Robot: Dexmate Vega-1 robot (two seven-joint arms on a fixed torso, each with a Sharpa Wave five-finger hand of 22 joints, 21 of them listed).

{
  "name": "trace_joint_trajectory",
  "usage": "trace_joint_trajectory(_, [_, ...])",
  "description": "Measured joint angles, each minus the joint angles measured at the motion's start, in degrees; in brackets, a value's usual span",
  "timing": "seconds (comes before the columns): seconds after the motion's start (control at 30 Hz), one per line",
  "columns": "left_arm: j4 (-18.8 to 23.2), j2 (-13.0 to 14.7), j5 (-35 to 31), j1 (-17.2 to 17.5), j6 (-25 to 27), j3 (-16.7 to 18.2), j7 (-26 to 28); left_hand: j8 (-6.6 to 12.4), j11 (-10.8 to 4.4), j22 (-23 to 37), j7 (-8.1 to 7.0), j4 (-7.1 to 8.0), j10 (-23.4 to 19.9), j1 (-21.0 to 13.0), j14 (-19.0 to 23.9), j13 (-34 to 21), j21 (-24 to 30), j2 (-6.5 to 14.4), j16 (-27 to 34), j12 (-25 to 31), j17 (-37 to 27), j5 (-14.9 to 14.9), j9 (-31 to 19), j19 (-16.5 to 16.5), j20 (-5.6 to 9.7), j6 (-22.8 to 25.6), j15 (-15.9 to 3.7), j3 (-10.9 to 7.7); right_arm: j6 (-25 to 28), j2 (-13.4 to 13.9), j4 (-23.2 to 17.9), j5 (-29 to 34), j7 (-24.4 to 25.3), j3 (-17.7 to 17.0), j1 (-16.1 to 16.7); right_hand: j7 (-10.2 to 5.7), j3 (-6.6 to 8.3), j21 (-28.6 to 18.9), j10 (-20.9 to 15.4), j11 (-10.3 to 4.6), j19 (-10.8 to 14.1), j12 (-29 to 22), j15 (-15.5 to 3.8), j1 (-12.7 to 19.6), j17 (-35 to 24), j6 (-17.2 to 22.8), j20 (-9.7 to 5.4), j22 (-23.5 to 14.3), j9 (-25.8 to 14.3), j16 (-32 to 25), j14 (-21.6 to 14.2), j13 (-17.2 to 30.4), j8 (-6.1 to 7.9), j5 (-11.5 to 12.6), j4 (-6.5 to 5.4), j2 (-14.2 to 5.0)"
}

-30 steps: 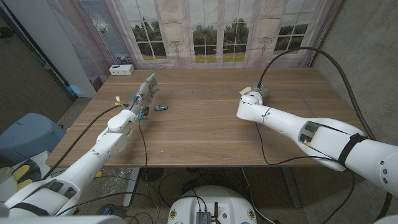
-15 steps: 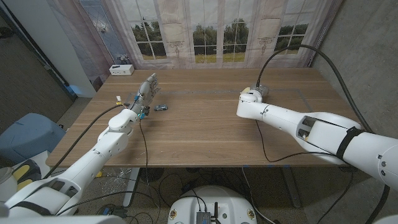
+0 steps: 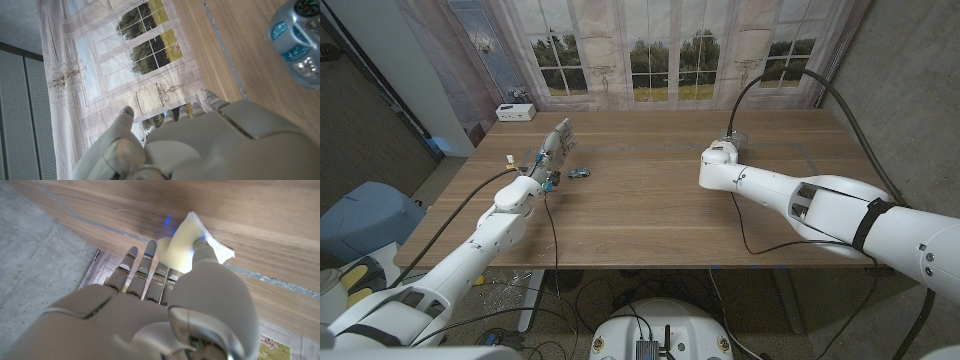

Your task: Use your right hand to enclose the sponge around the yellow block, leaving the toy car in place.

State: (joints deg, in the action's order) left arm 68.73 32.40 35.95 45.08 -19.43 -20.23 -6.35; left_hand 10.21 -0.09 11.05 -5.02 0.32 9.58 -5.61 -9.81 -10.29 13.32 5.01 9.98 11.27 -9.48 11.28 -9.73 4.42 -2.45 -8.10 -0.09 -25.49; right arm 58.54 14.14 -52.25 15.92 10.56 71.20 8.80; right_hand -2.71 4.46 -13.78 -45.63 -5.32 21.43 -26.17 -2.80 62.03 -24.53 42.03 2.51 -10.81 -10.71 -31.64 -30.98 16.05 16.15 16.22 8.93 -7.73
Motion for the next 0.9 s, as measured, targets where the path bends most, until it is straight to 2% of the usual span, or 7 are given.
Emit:
trace_joint_trajectory(0.13, [-0.1,0.0,0.0,0.0,0.0,0.0,0.0,0.00,0.00,0.0,0.00,0.00,0.0,0.0,0.0,0.0,0.0,0.0,0.0,0.0,0.0,0.0,0.0,0.0,0.00,0.0,0.00,0.00,-0.6,0.0,-0.1,0.8,1.9,-0.6,0.8,3.15,0.49,-0.4,-2.7,2.55,0.8,-4.9,-0.37,1.7,-3.4,3.1,-0.81,0.0,-0.4,-3.0,-3.7,2.3,1.10,-0.8,-0.49,-0.65])
trace_joint_trajectory(0.27, [-0.3,-0.1,0.0,-0.1,0.0,0.0,-0.1,0.00,0.00,0.0,0.00,-0.17,0.0,0.0,0.0,0.0,0.0,0.0,0.0,0.0,0.0,0.0,0.0,0.0,0.00,0.0,0.00,0.17,-0.9,0.0,-0.4,1.3,3.3,-1.1,1.3,5.46,1.76,-0.4,-4.5,4.30,1.2,-8.1,-0.57,2.5,-5.1,5.5,-1.22,0.0,-0.8,-4.0,-5.7,2.6,2.24,-1.2,-0.29,-0.06])
trace_joint_trajectory(0.53, [-0.4,-0.1,0.1,-0.2,0.0,0.0,-0.3,0.00,0.00,0.0,0.00,-0.24,0.0,0.0,0.0,0.0,0.0,0.0,0.0,0.0,0.0,0.0,0.0,0.0,0.00,0.0,0.00,0.24,-1.3,0.6,-2.0,1.9,6.2,-3.0,2.9,5.80,2.44,-0.6,-4.8,4.59,1.6,-9.5,-0.88,2.8,-5.9,5.8,-1.62,-0.3,-1.1,-4.2,-6.8,4.4,2.59,-1.7,-0.67,0.23])
trace_joint_trajectory(0.6, [-0.4,-0.1,0.1,-0.2,0.0,0.0,-0.3,0.00,0.00,0.0,0.00,-0.24,0.0,0.0,0.0,0.0,0.0,0.0,0.0,0.0,0.0,0.0,0.0,0.0,0.00,0.0,0.00,0.24,-1.5,1.0,-3.0,1.9,7.5,-4.0,3.6,6.30,2.60,-0.6,-4.8,4.59,1.7,-9.5,-0.83,2.8,-5.9,6.3,-1.70,-0.3,-1.1,-4.2,-6.9,5.2,2.60,-1.7,-0.69,0.23])
trace_joint_trajectory(0.77, [-0.4,-0.1,0.1,-0.2,-0.1,0.0,-0.4,0.00,0.00,0.0,0.00,-0.24,0.0,0.0,0.0,0.0,0.0,0.0,0.0,0.0,0.0,0.0,0.0,0.0,0.00,0.0,0.00,0.24,-1.9,2.0,-5.9,1.8,10.3,-6.4,5.5,6.31,3.34,-0.6,-4.8,4.59,1.7,-9.9,-0.79,2.8,-6.1,6.3,-1.70,-0.3,-1.5,-3.9,-7.3,5.7,2.61,-2.1,-0.66,0.24])
trace_joint_trajectory(0.9, [-0.4,-0.1,0.1,-0.2,-0.2,0.0,-0.5,0.00,0.00,0.0,0.00,-0.24,0.0,0.0,0.0,0.0,0.0,0.0,0.0,0.0,0.0,0.0,0.0,0.0,0.00,0.0,0.00,0.24,-2.2,2.9,-8.2,1.5,12.7,-8.2,6.9,6.31,3.36,-0.9,-4.8,4.59,1.7,-10.4,-0.88,2.8,-6.2,6.3,-1.70,-0.3,-1.5,-3.7,-7.4,6.0,2.62,-2.2,-0.68,0.24])
